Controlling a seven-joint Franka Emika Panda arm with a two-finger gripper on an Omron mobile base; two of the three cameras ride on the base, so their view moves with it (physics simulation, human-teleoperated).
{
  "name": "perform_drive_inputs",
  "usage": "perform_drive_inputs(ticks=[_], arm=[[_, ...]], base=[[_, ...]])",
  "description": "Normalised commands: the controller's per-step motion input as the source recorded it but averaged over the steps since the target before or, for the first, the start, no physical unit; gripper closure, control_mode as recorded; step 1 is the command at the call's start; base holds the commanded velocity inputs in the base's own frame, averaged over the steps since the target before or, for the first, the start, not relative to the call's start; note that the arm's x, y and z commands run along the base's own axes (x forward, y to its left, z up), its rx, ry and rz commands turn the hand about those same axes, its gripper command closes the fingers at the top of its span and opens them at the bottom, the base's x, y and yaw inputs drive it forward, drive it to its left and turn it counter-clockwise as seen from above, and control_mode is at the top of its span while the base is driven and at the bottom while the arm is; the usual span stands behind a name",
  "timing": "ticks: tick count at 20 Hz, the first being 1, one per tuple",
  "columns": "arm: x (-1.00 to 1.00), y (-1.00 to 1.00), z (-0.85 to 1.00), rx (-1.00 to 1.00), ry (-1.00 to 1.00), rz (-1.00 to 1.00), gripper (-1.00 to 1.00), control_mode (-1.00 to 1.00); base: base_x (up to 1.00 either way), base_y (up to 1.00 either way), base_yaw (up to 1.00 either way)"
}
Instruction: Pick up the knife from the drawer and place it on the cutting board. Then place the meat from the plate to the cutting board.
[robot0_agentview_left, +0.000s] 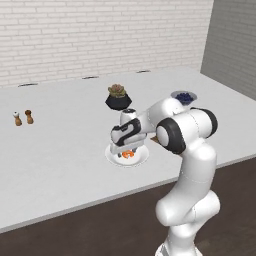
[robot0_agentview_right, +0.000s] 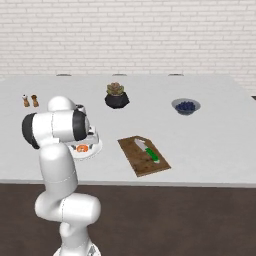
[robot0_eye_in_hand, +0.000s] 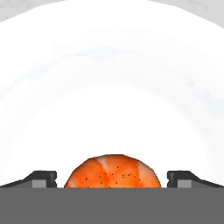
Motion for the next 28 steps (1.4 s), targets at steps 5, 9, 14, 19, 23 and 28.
perform_drive_inputs(ticks=[5,9,14,19,23,28], arm=[[0.00,0.00,-0.34,0.00,0.00,-0.01,-1.00,-1.00],[0.00,0.00,-0.38,0.00,0.00,0.00,-1.00,-1.00],[0.00,0.00,-0.43,0.00,0.00,0.00,1.00,-1.00],[-0.07,-0.13,-0.09,0.00,0.00,0.00,1.00,-1.00],[-0.37,-0.13,0.00,0.00,-0.02,-0.02,1.00,-1.00],[-0.47,-0.25,0.72,0.01,-0.02,0.00,1.00,-1.00]], base=[[0.00,0.00,0.00],[0.00,0.00,0.00],[0.00,0.00,0.00],[0.00,0.00,0.00],[0.00,0.00,0.00],[0.00,0.00,0.00]])
